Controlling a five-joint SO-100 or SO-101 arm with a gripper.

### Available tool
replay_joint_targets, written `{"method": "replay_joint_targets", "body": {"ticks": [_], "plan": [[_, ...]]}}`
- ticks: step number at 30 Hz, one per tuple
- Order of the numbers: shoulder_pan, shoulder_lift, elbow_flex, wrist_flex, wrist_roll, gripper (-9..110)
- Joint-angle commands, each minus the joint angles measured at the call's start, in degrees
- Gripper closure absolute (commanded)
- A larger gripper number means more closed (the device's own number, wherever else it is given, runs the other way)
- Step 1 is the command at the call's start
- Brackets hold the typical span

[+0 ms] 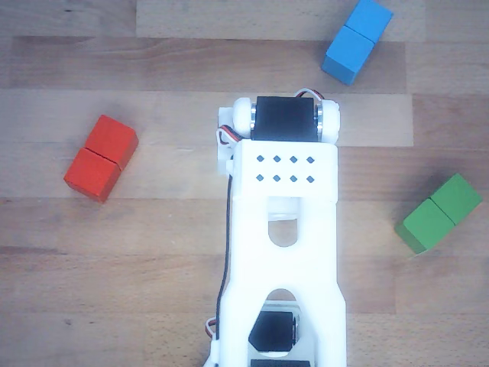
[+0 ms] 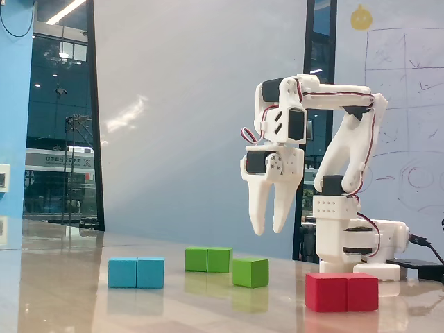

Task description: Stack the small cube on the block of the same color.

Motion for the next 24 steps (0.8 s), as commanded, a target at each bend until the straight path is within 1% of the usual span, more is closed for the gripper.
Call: {"method": "replay_joint_targets", "body": {"ticks": [1, 8, 24], "plan": [[0.18, 0.00, -4.92, 0.53, -0.70, 79], [0.18, -6.59, -5.10, 0.00, -0.70, 73], [0.35, -16.35, -4.57, -8.09, -0.70, 73]]}}
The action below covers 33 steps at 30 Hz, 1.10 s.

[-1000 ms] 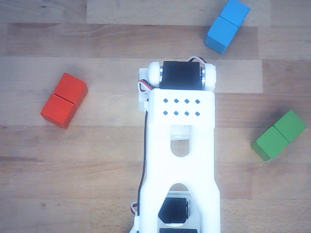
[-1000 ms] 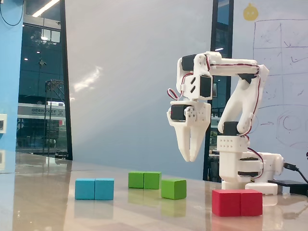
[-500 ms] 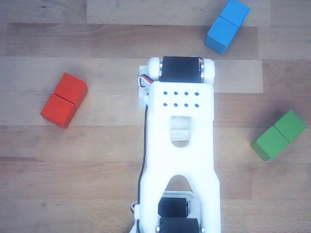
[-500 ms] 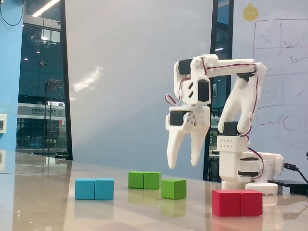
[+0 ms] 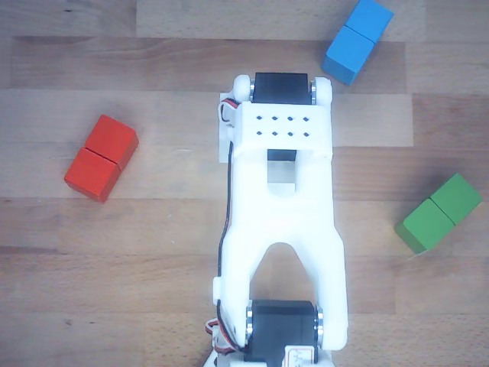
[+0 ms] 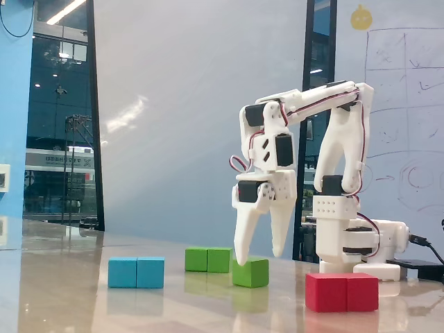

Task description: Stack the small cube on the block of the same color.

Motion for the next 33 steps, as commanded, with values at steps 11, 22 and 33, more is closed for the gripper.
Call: {"method": "replay_joint_targets", "body": {"ticks": [11, 22, 33], "plan": [[0.44, -4.92, -5.01, -2.02, -0.70, 73], [3.96, -5.27, -5.10, -2.11, -0.70, 73], [4.13, -5.80, -5.10, -6.15, -0.53, 73]]}}
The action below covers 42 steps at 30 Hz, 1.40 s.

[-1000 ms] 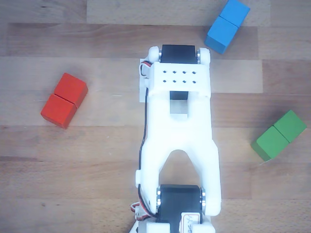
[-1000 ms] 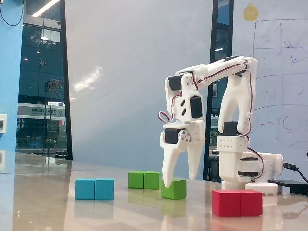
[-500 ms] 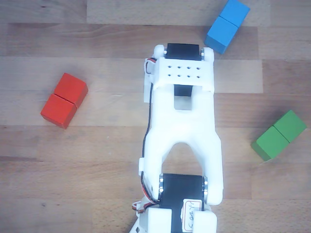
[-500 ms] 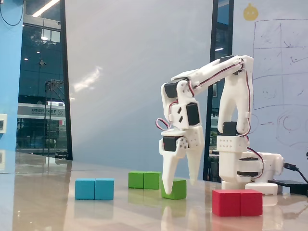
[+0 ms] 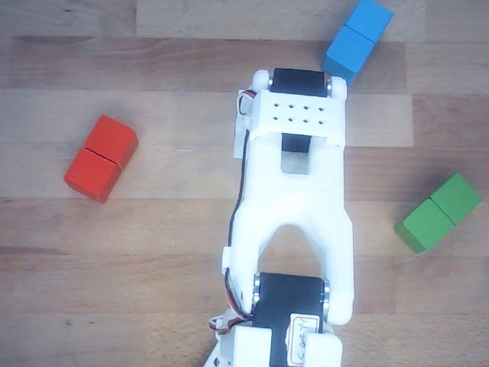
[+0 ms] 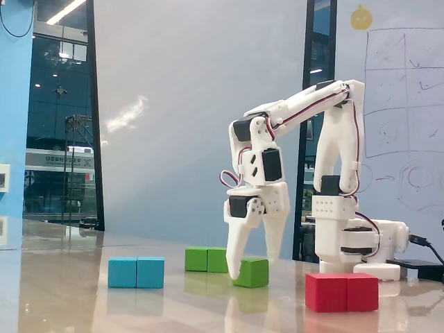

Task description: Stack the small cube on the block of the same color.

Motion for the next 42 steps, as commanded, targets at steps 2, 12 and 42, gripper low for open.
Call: {"method": "replay_joint_targets", "body": {"ticks": [2, 12, 42], "plan": [[0.44, -0.62, -5.10, -2.64, -0.44, 73], [0.44, -1.41, -5.10, -4.57, -0.62, 73], [0.44, 0.26, -7.29, -3.78, 0.00, 93]]}}
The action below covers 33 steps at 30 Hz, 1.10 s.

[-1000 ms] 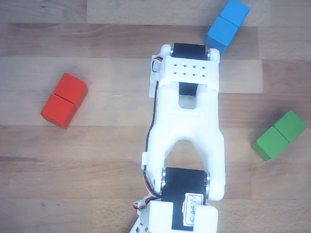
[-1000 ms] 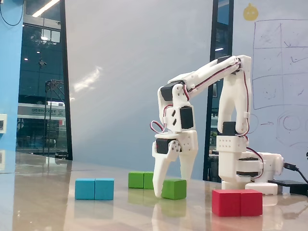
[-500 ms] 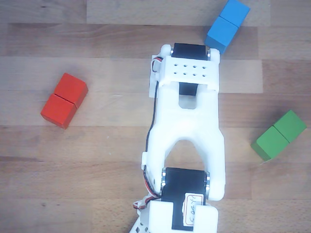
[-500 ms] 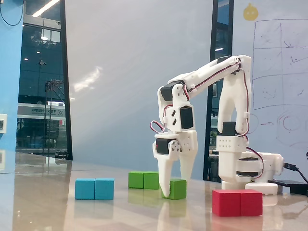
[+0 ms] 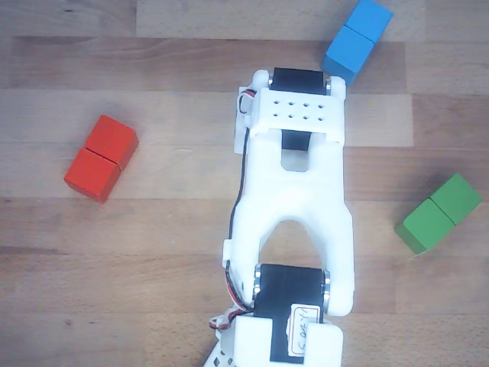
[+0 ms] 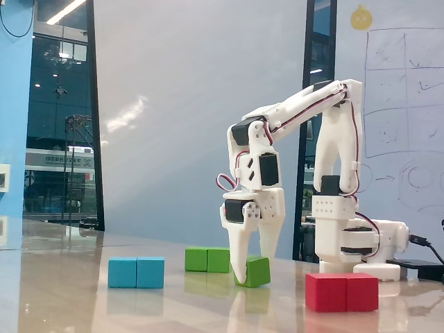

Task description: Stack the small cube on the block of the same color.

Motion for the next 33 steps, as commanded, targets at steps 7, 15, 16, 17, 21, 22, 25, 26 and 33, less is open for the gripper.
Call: {"method": "replay_joint_targets", "body": {"ticks": [7, 15, 16, 17, 21, 22, 25, 26, 33], "plan": [[3.96, 6.59, -17.49, 2.90, -0.62, 93], [14.24, 6.33, -28.65, 11.07, -0.79, 93], [15.64, 6.24, -29.71, 11.51, -0.79, 93], [17.14, 6.15, -30.59, 11.87, -0.79, 93], [22.76, 6.06, -32.34, 12.22, -0.79, 93], [23.91, 5.98, -32.34, 12.22, -0.79, 93], [27.42, 5.89, -32.34, 12.22, -0.79, 93], [28.48, 5.71, -32.34, 12.22, -0.79, 93], [34.80, 2.55, -32.43, 12.22, -0.79, 93]]}}
